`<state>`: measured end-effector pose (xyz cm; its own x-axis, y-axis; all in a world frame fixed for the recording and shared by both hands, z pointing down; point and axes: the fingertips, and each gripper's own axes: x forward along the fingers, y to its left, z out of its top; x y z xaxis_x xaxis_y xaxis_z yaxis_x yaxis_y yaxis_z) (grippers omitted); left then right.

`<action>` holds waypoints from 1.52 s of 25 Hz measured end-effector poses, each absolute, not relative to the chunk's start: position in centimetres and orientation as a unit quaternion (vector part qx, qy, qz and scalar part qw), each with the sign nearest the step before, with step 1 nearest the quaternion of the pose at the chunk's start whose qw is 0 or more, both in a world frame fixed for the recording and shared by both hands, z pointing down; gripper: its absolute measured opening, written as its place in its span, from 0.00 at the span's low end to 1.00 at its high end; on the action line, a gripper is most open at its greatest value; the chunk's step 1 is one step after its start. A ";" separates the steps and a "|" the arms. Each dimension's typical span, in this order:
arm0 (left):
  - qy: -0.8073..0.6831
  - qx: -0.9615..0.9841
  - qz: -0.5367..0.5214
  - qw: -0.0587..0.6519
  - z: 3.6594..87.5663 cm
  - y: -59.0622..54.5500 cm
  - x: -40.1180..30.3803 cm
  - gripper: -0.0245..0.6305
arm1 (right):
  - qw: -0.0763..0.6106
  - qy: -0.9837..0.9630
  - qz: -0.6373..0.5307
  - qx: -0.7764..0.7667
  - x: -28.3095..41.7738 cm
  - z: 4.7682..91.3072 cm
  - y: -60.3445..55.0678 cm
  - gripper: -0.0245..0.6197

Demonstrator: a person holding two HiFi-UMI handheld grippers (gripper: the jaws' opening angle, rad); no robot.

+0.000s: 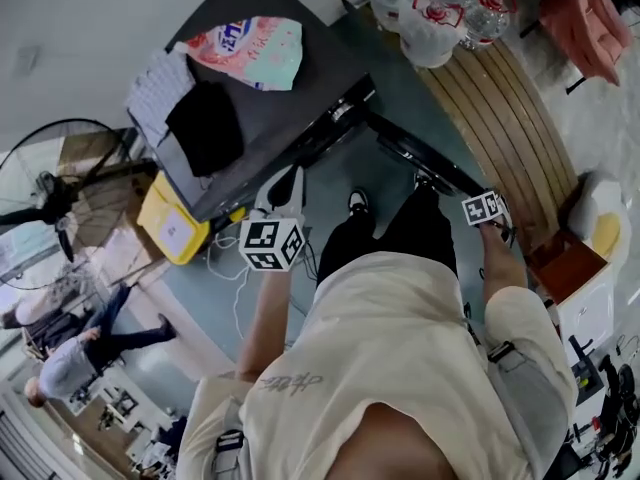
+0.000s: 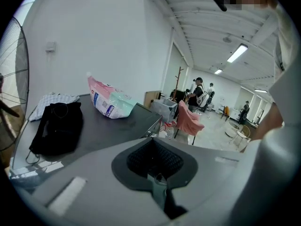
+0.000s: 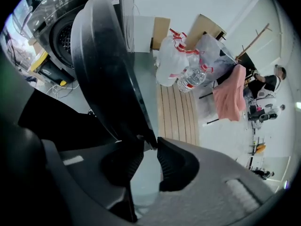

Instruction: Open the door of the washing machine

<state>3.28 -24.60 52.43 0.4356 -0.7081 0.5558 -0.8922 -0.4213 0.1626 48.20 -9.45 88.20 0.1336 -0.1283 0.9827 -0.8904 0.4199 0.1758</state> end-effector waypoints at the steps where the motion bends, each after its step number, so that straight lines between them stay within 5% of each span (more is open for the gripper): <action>1: -0.493 0.815 0.205 0.226 52.4 -24.7 4.0 0.06 | 0.614 -0.586 0.304 0.433 48.8 88.2 -10.3 0.18; 24: -0.592 0.746 0.192 0.237 51.7 -26.8 11.3 0.06 | 0.676 -0.649 0.123 0.327 56.7 87.6 -29.3 0.19; 38: -0.621 0.715 0.202 0.251 52.1 -26.6 11.1 0.06 | 0.634 -0.658 0.122 0.387 57.9 86.6 -38.5 0.14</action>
